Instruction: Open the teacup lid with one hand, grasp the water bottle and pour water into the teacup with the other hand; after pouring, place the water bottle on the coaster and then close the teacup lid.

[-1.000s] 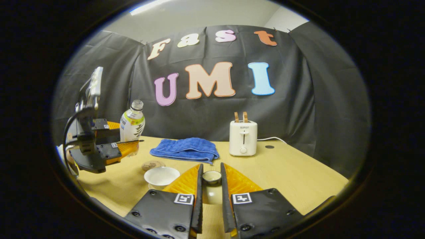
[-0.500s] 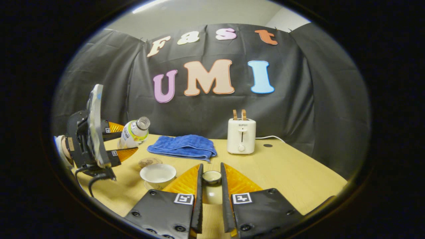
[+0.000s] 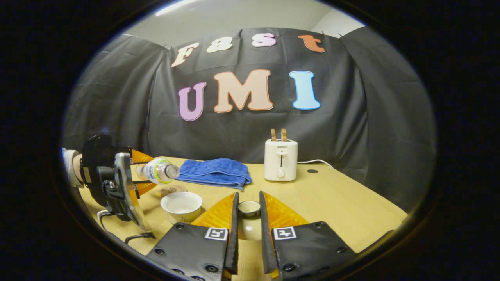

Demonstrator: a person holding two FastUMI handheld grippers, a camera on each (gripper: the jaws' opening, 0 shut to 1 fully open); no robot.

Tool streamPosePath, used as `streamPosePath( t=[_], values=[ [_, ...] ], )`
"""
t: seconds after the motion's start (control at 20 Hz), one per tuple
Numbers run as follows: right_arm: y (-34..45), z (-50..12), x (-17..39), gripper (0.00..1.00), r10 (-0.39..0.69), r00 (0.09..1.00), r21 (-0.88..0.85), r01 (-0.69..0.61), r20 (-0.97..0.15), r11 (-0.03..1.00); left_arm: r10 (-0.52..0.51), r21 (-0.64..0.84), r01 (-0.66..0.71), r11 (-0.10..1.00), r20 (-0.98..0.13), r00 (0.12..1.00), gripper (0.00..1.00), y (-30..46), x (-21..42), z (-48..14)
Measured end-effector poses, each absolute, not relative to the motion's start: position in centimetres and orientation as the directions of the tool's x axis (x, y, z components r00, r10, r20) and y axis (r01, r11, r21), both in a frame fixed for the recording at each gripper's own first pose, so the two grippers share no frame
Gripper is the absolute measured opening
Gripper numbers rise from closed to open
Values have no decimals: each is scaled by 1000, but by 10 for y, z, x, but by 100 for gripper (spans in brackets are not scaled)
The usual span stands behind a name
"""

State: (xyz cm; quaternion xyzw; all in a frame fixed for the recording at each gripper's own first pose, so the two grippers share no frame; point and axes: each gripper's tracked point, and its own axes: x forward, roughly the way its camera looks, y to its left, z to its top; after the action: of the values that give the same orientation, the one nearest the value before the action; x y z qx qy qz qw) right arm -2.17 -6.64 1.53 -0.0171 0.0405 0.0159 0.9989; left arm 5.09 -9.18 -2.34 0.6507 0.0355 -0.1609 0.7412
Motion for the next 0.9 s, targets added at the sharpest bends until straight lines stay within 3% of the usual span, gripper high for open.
streamPosePath(
  t=[0.4,0.9],
  values=[
    [-69,15,-23,27,32,997,-9,-33,-74,999,-182,955,276,-111,-293,939,56,-91,52,-21],
    [-79,20,-27,27,22,998,-16,-23,-59,1000,-168,925,242,-294,-299,939,55,-92,55,-7]
  ],
)
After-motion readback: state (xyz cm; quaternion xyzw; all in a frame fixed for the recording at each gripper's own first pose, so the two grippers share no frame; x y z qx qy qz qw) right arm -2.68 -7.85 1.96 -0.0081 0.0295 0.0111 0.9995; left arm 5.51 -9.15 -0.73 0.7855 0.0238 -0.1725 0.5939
